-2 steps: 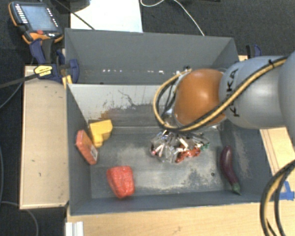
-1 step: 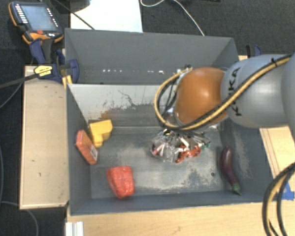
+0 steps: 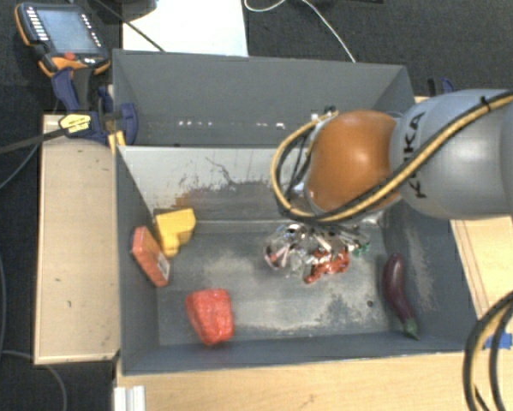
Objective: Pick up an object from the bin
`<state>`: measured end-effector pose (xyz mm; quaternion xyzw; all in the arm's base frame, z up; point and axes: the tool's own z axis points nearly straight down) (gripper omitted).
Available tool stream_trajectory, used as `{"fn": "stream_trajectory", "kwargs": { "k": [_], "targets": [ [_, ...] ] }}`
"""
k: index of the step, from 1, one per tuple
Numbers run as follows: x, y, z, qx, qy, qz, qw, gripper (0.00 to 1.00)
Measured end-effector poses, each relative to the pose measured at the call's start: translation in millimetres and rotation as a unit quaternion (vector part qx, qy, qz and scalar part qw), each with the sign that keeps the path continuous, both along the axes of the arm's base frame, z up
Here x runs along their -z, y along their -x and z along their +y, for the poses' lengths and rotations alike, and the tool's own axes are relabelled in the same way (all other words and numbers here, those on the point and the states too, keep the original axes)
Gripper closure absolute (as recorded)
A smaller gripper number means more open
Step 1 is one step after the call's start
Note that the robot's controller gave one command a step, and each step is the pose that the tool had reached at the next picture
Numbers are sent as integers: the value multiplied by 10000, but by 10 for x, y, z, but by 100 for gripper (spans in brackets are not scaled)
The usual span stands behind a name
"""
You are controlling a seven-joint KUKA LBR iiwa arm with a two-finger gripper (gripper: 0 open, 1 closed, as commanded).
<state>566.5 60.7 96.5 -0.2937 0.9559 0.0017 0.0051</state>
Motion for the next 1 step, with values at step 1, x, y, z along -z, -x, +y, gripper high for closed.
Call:
{"fn": "stream_trajectory", "kwargs": {
  "k": [1],
  "targets": [
    [-178, 10, 1, 5, 0, 25, 10000, 100]
  ]
}}
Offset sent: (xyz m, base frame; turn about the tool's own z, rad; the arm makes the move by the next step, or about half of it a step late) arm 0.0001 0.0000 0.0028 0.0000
